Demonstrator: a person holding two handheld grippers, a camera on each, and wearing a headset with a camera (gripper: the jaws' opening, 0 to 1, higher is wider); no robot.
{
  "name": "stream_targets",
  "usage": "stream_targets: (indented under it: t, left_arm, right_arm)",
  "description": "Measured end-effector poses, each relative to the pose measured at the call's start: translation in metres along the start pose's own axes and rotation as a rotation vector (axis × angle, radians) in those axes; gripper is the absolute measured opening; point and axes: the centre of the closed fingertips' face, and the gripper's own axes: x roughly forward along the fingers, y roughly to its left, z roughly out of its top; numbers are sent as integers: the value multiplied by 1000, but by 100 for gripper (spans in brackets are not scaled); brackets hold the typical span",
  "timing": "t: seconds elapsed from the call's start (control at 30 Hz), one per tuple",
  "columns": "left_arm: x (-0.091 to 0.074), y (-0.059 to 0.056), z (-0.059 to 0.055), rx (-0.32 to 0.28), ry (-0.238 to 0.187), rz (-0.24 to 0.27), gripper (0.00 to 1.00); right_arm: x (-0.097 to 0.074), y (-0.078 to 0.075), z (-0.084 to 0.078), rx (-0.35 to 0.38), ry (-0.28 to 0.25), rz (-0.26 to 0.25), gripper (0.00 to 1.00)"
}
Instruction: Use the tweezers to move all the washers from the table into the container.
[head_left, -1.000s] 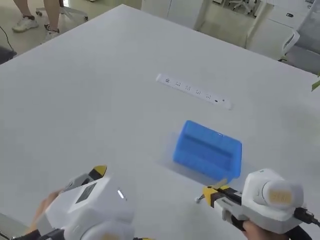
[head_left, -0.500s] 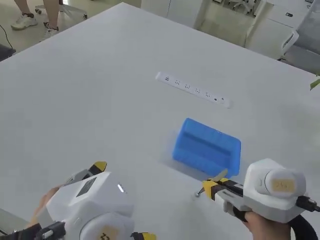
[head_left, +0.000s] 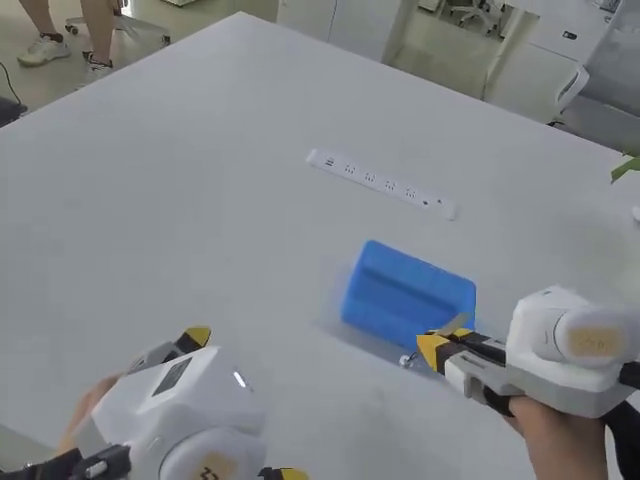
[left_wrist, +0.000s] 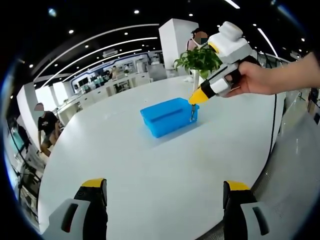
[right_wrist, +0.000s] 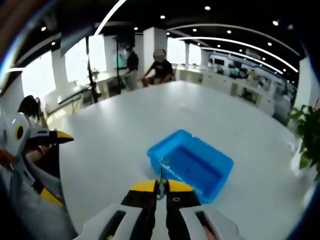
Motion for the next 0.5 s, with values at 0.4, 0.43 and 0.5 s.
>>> stream_targets:
  t: [0.4,0.43,0.5]
  left_arm:
    - [1,-1,-2,1,16,-5,99]
    - [1,-1,-3,2,19,-6,99]
    - [1,-2,-2,3,17,-9,99]
  right_arm:
    - [6,-26,21,14,-45,-48,2]
    - [7,-29,22,13,-48,-58,2]
    - [9,-33,24,16,-52,-70,2]
